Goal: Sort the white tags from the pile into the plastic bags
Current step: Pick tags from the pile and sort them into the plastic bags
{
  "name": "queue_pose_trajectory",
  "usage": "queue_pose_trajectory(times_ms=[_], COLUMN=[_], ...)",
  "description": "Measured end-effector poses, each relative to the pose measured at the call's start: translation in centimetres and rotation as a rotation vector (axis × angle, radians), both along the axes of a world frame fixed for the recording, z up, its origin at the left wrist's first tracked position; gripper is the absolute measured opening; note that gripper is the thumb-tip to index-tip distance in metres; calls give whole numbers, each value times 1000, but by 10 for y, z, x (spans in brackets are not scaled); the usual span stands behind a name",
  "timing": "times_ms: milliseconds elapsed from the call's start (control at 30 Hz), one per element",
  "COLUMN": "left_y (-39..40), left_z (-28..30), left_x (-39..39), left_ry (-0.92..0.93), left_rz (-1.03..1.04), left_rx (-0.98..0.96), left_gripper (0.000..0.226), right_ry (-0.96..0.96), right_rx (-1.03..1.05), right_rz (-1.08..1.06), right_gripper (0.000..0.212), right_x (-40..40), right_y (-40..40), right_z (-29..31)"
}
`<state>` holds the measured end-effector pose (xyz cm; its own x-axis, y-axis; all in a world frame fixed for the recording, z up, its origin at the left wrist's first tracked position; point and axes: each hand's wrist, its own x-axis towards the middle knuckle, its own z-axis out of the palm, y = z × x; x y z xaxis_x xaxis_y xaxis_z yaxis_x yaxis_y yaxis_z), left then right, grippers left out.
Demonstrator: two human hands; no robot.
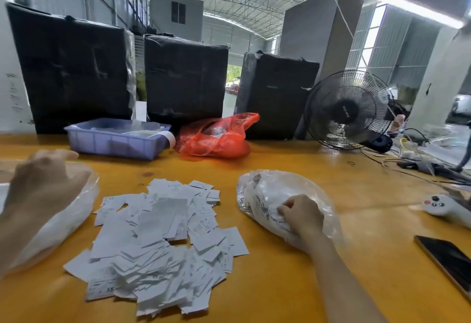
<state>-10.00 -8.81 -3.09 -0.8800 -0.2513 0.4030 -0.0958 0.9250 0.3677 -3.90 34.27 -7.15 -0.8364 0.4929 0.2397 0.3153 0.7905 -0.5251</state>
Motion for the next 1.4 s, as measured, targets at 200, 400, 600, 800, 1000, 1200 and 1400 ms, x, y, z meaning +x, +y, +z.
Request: queue_pose_trajectory(times_ms=[200, 400, 600, 800, 1000, 1200, 1400], left_y=[46, 96, 135, 125, 127, 108, 99], left_z=[8, 16, 8, -6, -13, -19, -26], left_x=[38, 72, 86, 81, 73, 57, 49], left_ry=[242, 190, -388, -400, -270, -84, 6], left_rz=[-125, -473, -747, -740, -549, -368, -327], left_rx=[50, 341, 1065, 1171, 1369, 1427, 1435], left_gripper=[35, 35, 72, 42, 36, 16, 23], right_ry=[352, 652, 104, 74, 187, 187, 36], right_rx=[-144, -969, -1007, -958, -740, 21, 224], right_rz=[-31, 309, 868, 903, 769, 736, 905], right_gripper=[26, 7, 7, 11, 17, 20, 53], right_x=[-3, 8, 26, 26, 20, 9, -2], right_y=[0, -48, -119, -138, -144, -148, -168], right_z=[-2, 38, 40, 21, 11, -13, -21])
